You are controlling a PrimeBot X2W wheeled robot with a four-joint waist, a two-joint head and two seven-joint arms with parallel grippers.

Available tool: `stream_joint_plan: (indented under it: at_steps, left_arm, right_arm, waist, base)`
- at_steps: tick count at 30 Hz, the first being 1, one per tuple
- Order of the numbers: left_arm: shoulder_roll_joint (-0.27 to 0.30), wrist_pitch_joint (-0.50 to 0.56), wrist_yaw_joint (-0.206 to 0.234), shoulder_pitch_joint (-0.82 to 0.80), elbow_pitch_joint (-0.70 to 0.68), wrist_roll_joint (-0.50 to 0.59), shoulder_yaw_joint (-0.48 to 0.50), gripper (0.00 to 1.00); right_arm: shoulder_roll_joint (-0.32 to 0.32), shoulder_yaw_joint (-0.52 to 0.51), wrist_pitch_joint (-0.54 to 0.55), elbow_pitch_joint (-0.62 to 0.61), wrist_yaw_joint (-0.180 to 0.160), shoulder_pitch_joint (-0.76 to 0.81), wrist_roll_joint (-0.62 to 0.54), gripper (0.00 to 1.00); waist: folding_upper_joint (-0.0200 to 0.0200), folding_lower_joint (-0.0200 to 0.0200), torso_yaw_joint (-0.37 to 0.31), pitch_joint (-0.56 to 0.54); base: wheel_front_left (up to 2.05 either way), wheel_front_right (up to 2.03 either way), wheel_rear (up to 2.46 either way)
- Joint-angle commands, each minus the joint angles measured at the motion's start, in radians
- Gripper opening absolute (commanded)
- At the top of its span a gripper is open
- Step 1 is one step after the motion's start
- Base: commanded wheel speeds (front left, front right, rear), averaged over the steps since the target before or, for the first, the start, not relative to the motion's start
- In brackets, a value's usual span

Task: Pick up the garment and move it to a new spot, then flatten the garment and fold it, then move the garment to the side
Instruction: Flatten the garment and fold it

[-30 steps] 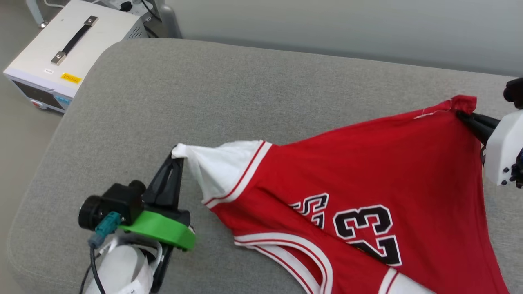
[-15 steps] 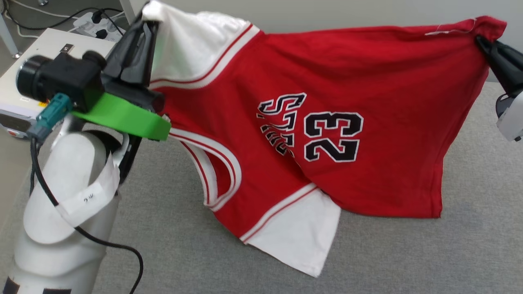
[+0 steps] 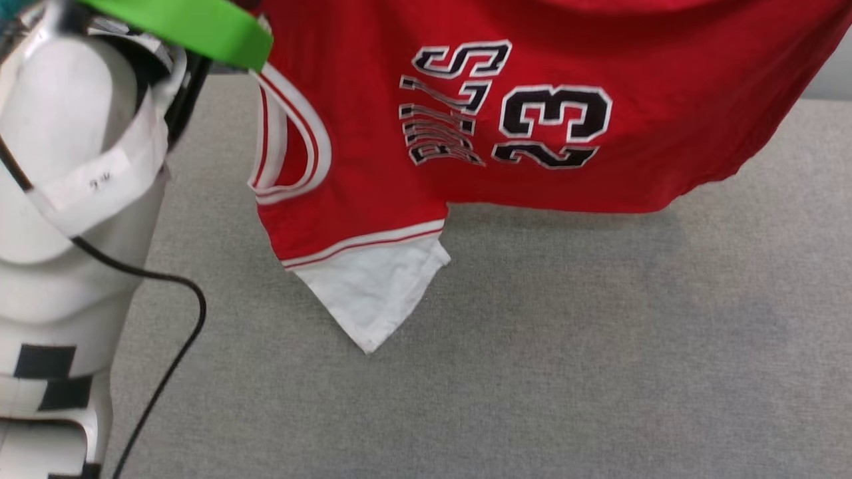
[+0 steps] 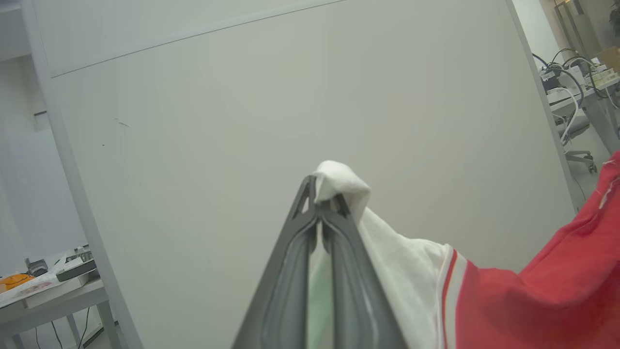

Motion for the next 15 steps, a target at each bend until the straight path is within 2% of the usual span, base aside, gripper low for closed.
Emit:
stream_joint_plan:
  at_steps: [1, 9, 15]
  left_arm:
    - [0.001, 0.002, -0.004, -0.053, 0.013, -0.014, -0.012, 0.0]
    - [0.005, 0.008, -0.004, -0.351, 0.121, -0.045, -0.073, 0.0]
    - [0.035, -0.004, -0.004, -0.583, 0.223, -0.053, -0.122, 0.0]
  right_arm:
    - [0.006, -0.013, 0.012, -0.009, -0.001, -0.038, -0.013, 0.0]
    - [0.034, -0.015, 0.064, 0.029, -0.001, -0.281, -0.084, 0.0]
    - [0.095, 0.035, 0.048, 0.175, -0.001, -0.552, -0.147, 0.0]
  waist:
    - [0.0, 0.0, -0.006, 0.058]
    - [0.0, 0.0, -0.027, 0.233]
    - [0.0, 0.0, -0.053, 0.341]
  base:
    - [0.0, 0.0, 0.0]
    - [0.0, 0.0, 0.0]
    - [0.0, 0.0, 0.0]
